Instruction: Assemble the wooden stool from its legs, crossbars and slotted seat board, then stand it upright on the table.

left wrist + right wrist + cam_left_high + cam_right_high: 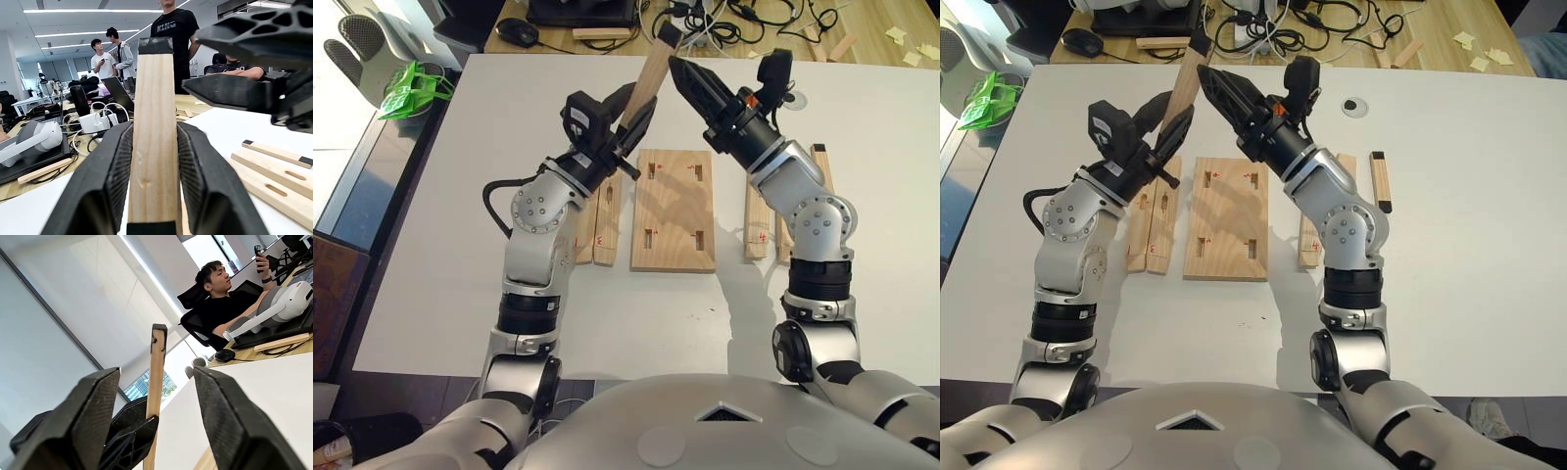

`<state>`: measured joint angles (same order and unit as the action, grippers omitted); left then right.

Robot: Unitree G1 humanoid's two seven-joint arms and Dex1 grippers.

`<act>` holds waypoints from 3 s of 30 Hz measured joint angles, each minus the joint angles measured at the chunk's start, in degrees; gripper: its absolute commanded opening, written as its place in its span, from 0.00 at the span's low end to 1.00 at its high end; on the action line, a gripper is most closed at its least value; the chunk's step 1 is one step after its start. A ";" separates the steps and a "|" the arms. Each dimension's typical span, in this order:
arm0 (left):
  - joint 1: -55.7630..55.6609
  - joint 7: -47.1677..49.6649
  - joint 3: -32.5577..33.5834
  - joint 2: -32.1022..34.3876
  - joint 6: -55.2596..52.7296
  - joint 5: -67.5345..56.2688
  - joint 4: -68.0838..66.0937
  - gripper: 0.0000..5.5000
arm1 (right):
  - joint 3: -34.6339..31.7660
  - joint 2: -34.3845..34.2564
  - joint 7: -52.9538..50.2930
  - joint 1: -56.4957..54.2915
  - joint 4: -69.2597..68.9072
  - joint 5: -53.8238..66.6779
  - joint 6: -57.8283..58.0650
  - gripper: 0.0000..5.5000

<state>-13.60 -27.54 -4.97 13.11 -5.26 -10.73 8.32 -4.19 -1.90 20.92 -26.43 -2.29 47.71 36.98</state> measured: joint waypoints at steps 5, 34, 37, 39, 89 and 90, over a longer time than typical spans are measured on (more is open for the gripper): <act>-0.26 -1.76 -2.85 -0.24 2.12 0.86 -0.15 0.23 | 0.64 -0.98 0.11 -2.34 2.45 -1.48 -0.59 0.50; -4.36 -3.08 -8.01 1.34 17.39 9.20 -5.14 0.23 | -5.69 2.83 5.08 -0.86 -1.58 7.17 7.50 0.07; -4.33 -1.76 -8.23 0.51 18.33 10.41 -5.15 0.23 | -6.24 2.18 4.60 -0.86 -1.74 8.14 7.41 0.07; -4.35 -0.88 -8.32 0.07 18.66 11.27 -5.15 0.29 | -6.68 1.66 4.30 -0.88 -1.76 8.50 7.09 0.07; 0.18 23.60 24.29 -3.95 -1.90 -5.05 -20.95 0.68 | 15.21 9.53 -25.43 22.97 -17.62 -50.66 -15.39 0.07; -0.23 23.40 24.17 -3.95 -1.90 -5.07 -20.94 0.68 | 15.19 9.43 -25.49 22.92 -17.21 -51.37 -15.51 0.07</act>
<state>-13.84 -4.14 19.19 9.16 -7.16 -15.80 -12.63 11.01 7.54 -4.57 -3.51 -19.51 -3.66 21.47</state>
